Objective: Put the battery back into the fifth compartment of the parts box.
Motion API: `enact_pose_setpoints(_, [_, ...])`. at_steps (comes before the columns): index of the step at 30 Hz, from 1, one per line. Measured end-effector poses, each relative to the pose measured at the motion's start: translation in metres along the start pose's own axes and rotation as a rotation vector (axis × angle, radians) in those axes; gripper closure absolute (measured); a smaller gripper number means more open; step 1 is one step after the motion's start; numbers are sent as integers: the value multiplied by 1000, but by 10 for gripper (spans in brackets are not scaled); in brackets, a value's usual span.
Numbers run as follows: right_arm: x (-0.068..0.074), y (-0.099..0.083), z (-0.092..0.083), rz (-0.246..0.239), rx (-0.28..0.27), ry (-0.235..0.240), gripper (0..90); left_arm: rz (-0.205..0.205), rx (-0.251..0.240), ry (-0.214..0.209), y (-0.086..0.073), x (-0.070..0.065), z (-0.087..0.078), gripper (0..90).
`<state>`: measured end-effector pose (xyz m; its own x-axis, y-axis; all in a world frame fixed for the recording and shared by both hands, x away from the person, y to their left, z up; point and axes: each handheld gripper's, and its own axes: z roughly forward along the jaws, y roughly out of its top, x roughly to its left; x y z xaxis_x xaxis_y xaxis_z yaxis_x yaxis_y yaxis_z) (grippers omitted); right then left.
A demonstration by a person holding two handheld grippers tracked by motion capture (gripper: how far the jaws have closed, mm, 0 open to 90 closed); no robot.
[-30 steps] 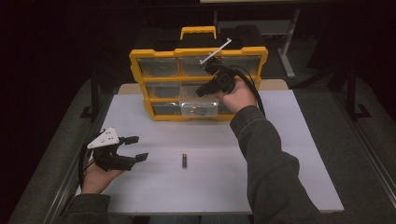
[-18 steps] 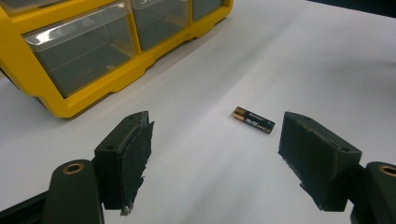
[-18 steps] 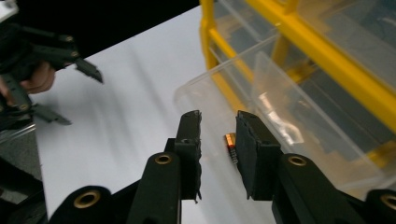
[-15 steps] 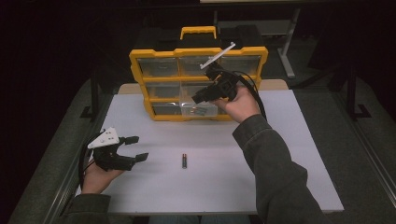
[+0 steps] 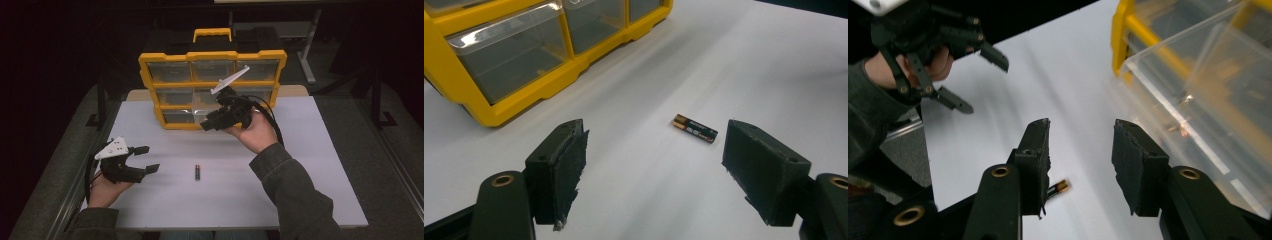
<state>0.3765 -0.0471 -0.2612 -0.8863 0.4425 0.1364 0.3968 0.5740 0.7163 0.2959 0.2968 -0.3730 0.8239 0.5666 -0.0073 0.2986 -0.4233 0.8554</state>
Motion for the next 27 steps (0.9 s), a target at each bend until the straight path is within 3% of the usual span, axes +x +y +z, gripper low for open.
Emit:
enact_pose_setpoints(5, [10,-9,10,-16,9,13,546,-4,-3,0,0,0,0,248])
enact_pose_setpoints(9, [15,-16,17,11,20,27,525,-5,1,-1,0,0,0,248])
enact_pose_setpoints(11, [15,-20,23,-1,27,25,512,0,0,0,0,0,0,248])
enact_pose_setpoints(15, [16,-29,35,15,40,29,486,4,-3,1,0,1,0,248])
enact_pose_setpoints(17, [19,-34,43,60,46,45,475,-9,-2,-2,-1,0,0,248])
enact_pose_setpoints(21, [21,-44,58,69,68,40,457,-1,-14,-1,-1,0,1,248])
enact_pose_setpoints(23, [20,-49,65,55,76,34,453,-24,-10,-3,-1,-1,1,248])
enact_pose_setpoints(27, [22,-56,79,82,93,30,441,-8,5,-4,-1,0,1,247])
